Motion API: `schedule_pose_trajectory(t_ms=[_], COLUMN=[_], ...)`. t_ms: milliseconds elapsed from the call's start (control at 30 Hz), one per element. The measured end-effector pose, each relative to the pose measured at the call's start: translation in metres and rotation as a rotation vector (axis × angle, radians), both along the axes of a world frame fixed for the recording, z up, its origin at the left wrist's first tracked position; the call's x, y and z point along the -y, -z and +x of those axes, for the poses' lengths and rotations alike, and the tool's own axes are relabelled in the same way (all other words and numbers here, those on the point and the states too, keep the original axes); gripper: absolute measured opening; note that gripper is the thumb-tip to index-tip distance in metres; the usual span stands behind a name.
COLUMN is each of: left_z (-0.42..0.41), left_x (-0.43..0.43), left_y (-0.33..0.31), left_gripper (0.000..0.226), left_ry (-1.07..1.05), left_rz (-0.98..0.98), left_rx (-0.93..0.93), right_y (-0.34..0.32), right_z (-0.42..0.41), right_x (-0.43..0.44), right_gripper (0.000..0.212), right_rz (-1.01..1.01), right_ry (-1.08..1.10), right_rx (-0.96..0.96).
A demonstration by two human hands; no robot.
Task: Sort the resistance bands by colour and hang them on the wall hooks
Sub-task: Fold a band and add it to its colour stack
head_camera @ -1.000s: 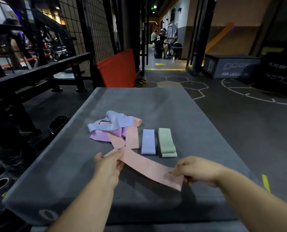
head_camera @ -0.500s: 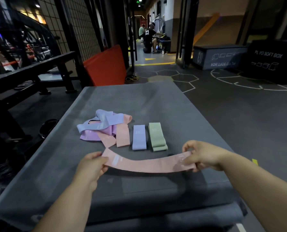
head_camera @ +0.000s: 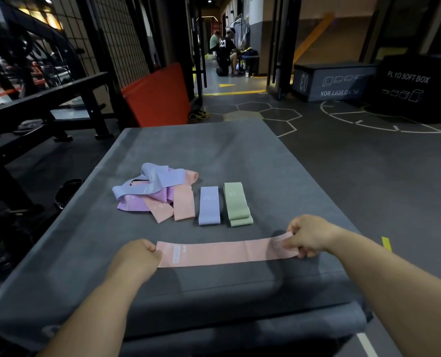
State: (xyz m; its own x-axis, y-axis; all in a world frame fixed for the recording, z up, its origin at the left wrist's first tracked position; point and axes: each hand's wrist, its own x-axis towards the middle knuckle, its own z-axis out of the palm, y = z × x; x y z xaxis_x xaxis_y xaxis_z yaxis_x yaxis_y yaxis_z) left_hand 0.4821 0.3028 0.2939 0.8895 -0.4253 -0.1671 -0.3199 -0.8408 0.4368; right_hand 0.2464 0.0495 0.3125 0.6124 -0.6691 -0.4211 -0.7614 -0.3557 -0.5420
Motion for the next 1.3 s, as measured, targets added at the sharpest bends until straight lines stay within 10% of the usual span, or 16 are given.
schedule_pose_trajectory(t_ms=[333, 800, 1300], left_z=[0.001, 0.003, -0.007], left_x=[0.003, 0.011, 0.003], left_y=[-0.002, -0.005, -0.007], left_gripper=[0.019, 0.037, 0.026], left_ry=[-0.001, -0.172, -0.029], left_rz=[-0.11, -0.486, -0.064], left_rx=[-0.089, -0.284, -0.036], right_y=[0.0, -0.009, 0.003], right_z=[0.001, -0.004, 0.001], right_x=[0.002, 0.005, -0.004], right_gripper=[0.024, 0.007, 0.023], right_rz=[-0.079, 0.404, -0.176], right_ry=[0.004, 0.193, -0.221], right_rx=[-0.068, 0.513, 0.023])
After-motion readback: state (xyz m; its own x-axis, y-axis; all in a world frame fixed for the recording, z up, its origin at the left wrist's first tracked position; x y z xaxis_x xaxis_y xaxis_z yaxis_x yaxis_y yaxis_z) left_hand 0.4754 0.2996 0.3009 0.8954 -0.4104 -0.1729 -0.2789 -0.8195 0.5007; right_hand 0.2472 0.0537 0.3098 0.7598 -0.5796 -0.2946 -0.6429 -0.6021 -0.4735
